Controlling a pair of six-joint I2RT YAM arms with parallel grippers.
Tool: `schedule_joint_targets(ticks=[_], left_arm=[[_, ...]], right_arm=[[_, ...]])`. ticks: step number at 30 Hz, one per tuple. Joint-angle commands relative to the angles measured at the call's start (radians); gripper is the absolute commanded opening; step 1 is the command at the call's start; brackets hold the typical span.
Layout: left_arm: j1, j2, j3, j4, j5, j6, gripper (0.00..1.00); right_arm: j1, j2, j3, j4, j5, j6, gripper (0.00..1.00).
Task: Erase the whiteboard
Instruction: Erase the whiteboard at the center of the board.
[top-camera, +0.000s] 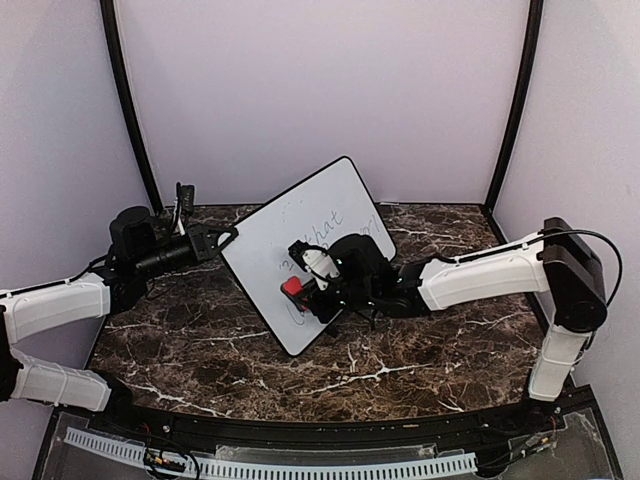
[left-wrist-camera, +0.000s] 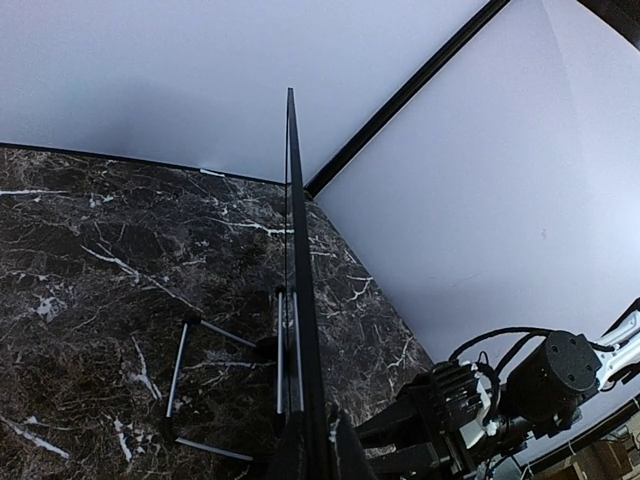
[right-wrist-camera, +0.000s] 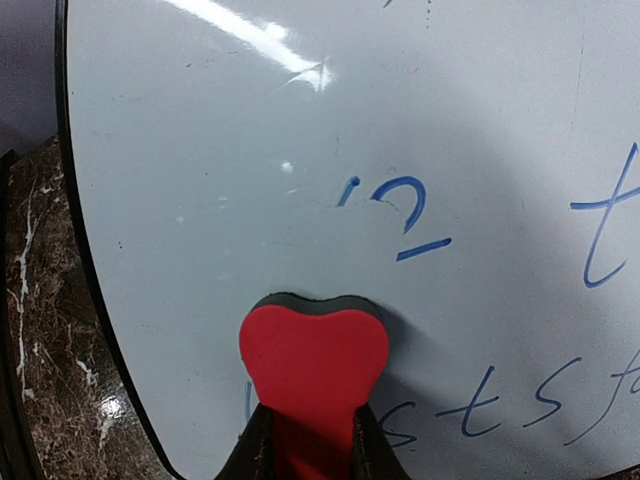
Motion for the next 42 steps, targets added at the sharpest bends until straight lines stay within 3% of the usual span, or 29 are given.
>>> schedule_joint_targets(ticks=[1,14,29,42], left_arm=[[-0.02,-0.041,0.019,0.152,0.142,-0.045,0.0],[-0.02,-0.048,0.017,0.152,0.142,-0.044,0.0],[-0.018,-0.046,0.018,0.152,0.142,-0.045,0.0],[-0.017,-0.045,0.017,0.147,0.135,-0.041,0.0]], right_arm=[[0.004,0.023,0.005,-0.028,0.014,0.022,0.02],[-0.014,0.104,0.293,-0.064,0.087,-0.043,0.03],[-0.018,-0.032,-0.053,0.047,0.067,0.055,0.04],[-0.017,0.084,0.173,-0.004,0.132,-0.013,0.17]])
